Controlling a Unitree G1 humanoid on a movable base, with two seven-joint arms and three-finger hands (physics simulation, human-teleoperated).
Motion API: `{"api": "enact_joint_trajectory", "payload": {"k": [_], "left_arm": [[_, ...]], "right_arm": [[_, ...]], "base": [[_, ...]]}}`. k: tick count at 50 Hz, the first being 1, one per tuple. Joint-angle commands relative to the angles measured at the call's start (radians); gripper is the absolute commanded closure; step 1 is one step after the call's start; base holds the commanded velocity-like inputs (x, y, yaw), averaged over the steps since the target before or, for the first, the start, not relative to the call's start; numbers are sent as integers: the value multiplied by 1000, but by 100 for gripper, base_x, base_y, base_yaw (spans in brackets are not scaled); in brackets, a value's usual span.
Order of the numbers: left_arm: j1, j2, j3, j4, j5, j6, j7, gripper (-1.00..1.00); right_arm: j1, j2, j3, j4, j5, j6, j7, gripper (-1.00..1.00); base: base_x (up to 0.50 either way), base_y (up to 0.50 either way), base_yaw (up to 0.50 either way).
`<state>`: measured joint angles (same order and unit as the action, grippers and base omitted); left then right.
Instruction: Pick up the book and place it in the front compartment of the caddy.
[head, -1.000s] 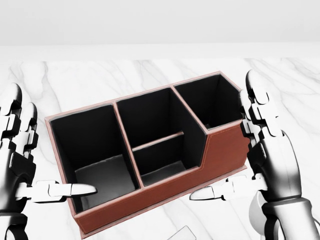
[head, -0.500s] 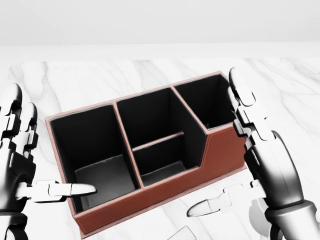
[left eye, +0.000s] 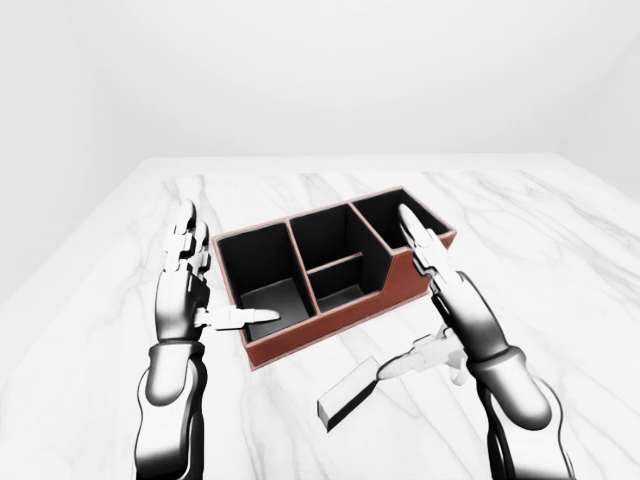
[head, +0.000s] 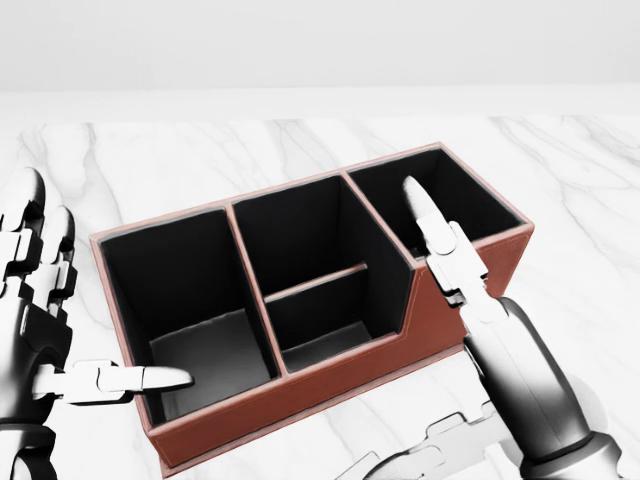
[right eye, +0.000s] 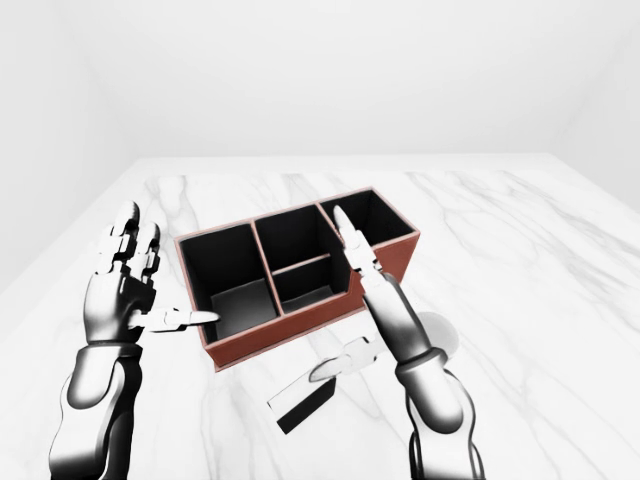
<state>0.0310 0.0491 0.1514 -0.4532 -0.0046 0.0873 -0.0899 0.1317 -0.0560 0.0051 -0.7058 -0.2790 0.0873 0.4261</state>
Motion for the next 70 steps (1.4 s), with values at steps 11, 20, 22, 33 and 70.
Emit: {"api": "enact_joint_trajectory", "payload": {"k": [11, 20, 22, 33, 70], "left_arm": [[-7, 3, 4, 13, -2, 0, 1, -98], [-5, 3, 2, 18, -1, 0, 2, -98], [-4, 2, 2, 21, -1, 0, 2, -99], [-9, 6, 14, 12, -7, 0, 1, -99], [-15, 11, 22, 21, -10, 0, 0, -98]], "right_arm": [[66, 0, 75, -43, -91, 0, 43, -100], [87, -7, 93, -20, -121, 0, 38, -100], [81, -7, 102, 7, -139, 0, 30, -100], [96, -10, 126, 39, -193, -18, 19, -100], [133, -22, 175, 65, -325, -160, -21, -100]], "base": [[0, 0, 0], [0, 0, 0], [0, 0, 0], [0, 0, 0], [0, 0, 0]]}}
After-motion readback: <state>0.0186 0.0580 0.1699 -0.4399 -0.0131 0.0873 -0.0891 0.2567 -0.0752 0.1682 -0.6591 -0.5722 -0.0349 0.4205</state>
